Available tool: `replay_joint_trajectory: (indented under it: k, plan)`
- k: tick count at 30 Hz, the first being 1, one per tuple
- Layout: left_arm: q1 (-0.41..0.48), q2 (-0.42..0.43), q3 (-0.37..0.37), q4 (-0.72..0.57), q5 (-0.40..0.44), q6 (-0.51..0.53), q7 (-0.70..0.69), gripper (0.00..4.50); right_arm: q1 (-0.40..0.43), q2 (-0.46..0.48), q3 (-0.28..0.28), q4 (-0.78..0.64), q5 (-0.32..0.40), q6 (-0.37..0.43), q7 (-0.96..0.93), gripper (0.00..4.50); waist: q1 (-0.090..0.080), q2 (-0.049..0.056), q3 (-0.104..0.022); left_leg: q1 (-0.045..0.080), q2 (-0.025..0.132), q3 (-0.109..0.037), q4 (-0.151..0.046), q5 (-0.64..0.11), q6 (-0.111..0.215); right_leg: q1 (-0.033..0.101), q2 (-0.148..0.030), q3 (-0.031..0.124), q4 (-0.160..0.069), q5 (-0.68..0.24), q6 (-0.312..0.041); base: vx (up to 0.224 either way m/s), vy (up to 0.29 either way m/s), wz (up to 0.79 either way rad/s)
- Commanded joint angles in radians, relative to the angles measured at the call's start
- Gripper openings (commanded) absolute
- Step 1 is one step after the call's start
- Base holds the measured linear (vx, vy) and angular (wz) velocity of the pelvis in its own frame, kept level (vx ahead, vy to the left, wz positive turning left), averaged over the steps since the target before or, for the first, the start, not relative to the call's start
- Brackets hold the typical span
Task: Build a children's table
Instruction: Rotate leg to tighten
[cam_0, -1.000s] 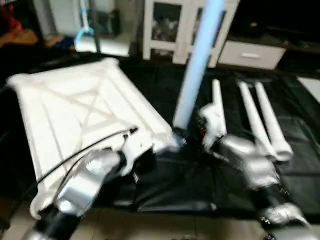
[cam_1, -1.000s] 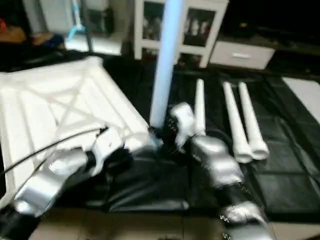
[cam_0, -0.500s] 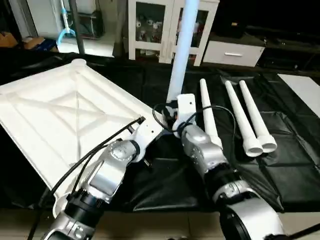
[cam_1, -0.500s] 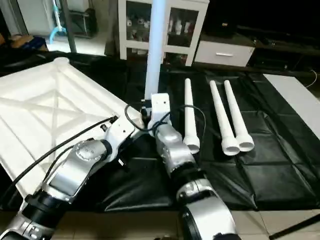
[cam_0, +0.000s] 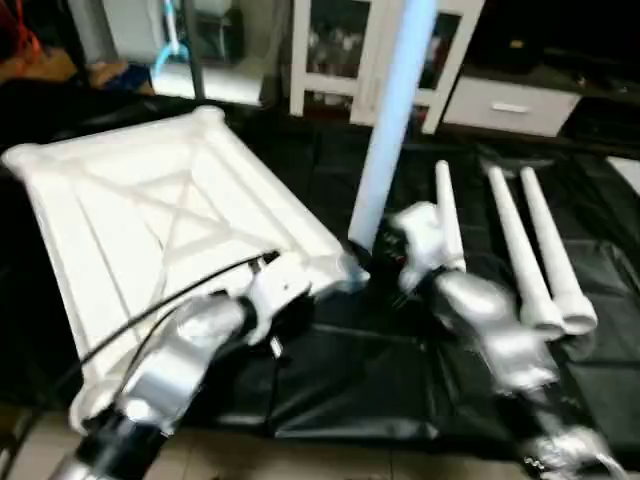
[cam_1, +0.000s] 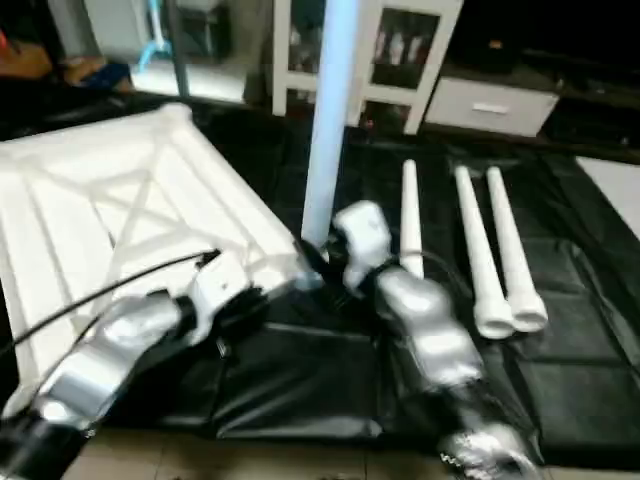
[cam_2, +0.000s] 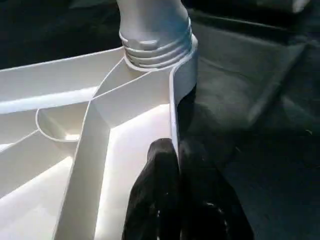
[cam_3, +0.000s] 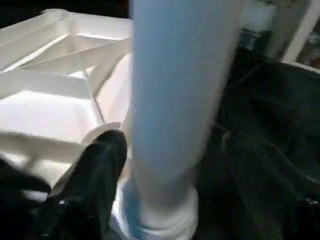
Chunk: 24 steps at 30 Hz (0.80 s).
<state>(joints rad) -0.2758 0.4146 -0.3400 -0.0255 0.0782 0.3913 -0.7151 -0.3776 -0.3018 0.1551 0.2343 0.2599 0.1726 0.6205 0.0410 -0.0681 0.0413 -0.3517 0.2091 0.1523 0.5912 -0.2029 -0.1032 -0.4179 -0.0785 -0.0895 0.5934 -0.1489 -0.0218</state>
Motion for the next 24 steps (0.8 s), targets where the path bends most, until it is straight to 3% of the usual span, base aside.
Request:
replay_joint_trajectory:
  k: [1,5,9,18,19,20,24]
  plan:
    - [0.033,0.013,-0.025,-0.010,-0.034,-0.023,-0.058,0.00,0.025,-0.060,-0.018,-0.068,0.039,0.046,0.095,3.76,0.003,0.018,-0.052,-0.002,0.019,0.012,-0.074,-0.215,0.041,0.061,-0.048,0.050,-0.062,-0.225,-0.156,0.000,0.000,0.00]
    - [0.060,0.026,-0.018,-0.037,-0.082,-0.037,-0.109,0.00,0.054,-0.145,-0.028,-0.084,0.055,0.074,0.209,3.92,0.001,0.016,-0.045,-0.001,0.017,0.011,-0.077,-0.290,0.036,0.051,-0.048,0.049,-0.080,-0.379,-0.126,0.000,0.000,0.00]
    - [0.075,0.027,-0.014,-0.066,-0.113,-0.039,-0.143,0.00,0.046,-0.175,-0.025,-0.066,0.086,0.091,0.282,3.92,0.001,0.014,-0.044,0.001,0.018,0.009,-0.076,-0.303,0.038,0.046,-0.049,0.049,-0.086,-0.443,-0.107,0.000,0.000,0.00]
    - [0.081,0.029,-0.020,-0.086,-0.138,-0.041,-0.180,0.00,-0.010,-0.163,0.011,0.003,0.075,0.071,0.382,3.92,0.002,0.014,-0.046,-0.003,0.019,0.011,-0.076,-0.260,0.042,0.045,-0.046,0.056,-0.077,-0.393,-0.121,0.000,0.000,0.00]
    - [0.080,0.029,-0.021,-0.084,-0.134,-0.041,-0.181,0.00,-0.019,-0.160,0.016,0.018,0.067,0.065,0.389,3.92,0.001,0.010,-0.048,-0.005,0.019,0.011,-0.075,-0.249,0.045,0.047,-0.046,0.057,-0.072,-0.377,-0.129,0.000,0.000,0.00]
    - [0.078,0.028,-0.021,-0.082,-0.132,-0.041,-0.181,0.00,-0.024,-0.159,0.017,0.025,0.068,0.068,0.394,3.66,0.000,0.011,-0.047,-0.005,0.018,0.013,-0.075,-0.246,0.046,0.047,-0.045,0.058,-0.073,-0.372,-0.133,0.000,0.000,0.00]
    - [0.077,0.026,-0.018,-0.084,-0.129,-0.037,-0.179,0.00,-0.037,-0.160,0.014,0.043,0.078,0.086,0.417,3.41,0.003,0.010,-0.048,-0.004,0.019,0.016,-0.074,-0.233,0.048,0.048,-0.045,0.061,-0.070,-0.360,-0.136,0.000,0.000,0.00]
